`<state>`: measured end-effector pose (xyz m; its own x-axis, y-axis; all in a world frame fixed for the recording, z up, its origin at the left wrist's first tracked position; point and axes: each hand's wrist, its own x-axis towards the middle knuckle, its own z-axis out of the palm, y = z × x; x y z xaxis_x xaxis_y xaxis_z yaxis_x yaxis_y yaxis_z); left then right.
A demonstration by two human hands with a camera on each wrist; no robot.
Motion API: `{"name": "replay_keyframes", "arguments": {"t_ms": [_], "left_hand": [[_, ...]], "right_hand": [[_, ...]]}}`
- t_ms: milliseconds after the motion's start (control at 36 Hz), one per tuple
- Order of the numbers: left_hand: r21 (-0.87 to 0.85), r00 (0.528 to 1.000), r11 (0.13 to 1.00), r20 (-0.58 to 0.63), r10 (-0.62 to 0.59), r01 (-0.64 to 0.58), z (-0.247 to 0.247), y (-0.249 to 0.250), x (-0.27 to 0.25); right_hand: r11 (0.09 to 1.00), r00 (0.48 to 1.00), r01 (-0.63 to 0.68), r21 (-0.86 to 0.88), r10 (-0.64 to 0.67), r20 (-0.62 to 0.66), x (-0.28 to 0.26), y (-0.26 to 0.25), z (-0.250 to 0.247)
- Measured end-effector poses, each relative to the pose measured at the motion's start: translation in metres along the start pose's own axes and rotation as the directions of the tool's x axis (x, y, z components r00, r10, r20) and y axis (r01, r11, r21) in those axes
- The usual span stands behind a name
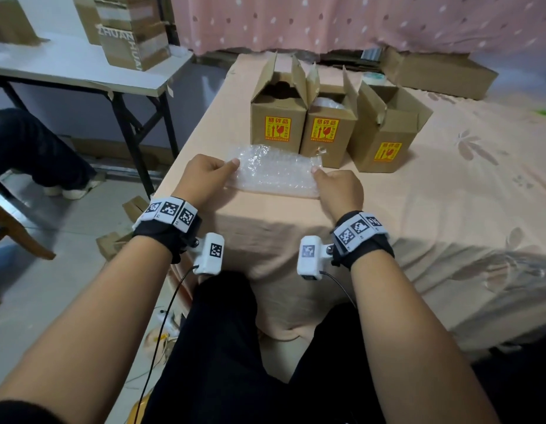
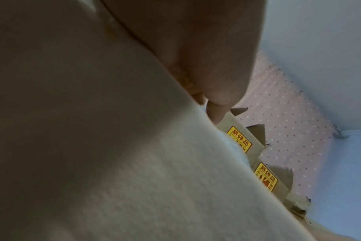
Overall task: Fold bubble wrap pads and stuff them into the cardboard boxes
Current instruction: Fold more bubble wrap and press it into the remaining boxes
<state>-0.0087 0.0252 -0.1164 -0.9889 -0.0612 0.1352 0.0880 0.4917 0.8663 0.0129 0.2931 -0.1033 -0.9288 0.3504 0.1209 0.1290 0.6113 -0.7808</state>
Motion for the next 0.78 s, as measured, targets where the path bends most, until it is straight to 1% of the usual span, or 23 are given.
{"name": "replay_keyframes", "arguments": {"t_ms": [111, 250, 361, 472, 639, 722, 778], "left_hand": [[0.031, 0.999, 0.999, -0.034, 0.037, -0.036, -0.001, 0.0, -0.001], [0.19, 0.995, 0.979, -0.052, 0.09, -0.078, 0.001, 0.003, -0.004], [0.25, 0.992, 0.966, -0.082, 0.092, -0.069, 0.004, 0.007, -0.006], [0.288, 0.991, 0.956, -0.098, 0.088, -0.057, 0.004, 0.009, -0.007], [0.421, 0.985, 0.904, -0.106, 0.136, -0.079, 0.006, 0.008, -0.007], [0.453, 0.982, 0.886, -0.104, 0.16, -0.097, 0.007, 0.008, -0.006], [0.461, 0.983, 0.883, -0.105, 0.151, -0.086, 0.007, 0.008, -0.007]], "right_hand": [[0.997, 0.999, -0.044, -0.062, 0.042, -0.03, 0.0, -0.004, 0.003], [0.991, 0.997, -0.04, -0.131, 0.031, -0.073, 0.001, -0.001, 0.008], [0.983, 0.993, -0.071, -0.169, 0.054, -0.103, 0.005, -0.002, 0.009], [0.981, 0.987, -0.102, -0.168, 0.079, -0.139, 0.005, -0.003, 0.011], [0.975, 0.983, -0.086, -0.207, 0.049, -0.178, 0.001, -0.004, 0.013], [0.971, 0.983, -0.076, -0.227, 0.035, -0.178, -0.002, -0.008, 0.013], [0.967, 0.984, -0.062, -0.247, 0.017, -0.179, -0.004, -0.009, 0.014]]}}
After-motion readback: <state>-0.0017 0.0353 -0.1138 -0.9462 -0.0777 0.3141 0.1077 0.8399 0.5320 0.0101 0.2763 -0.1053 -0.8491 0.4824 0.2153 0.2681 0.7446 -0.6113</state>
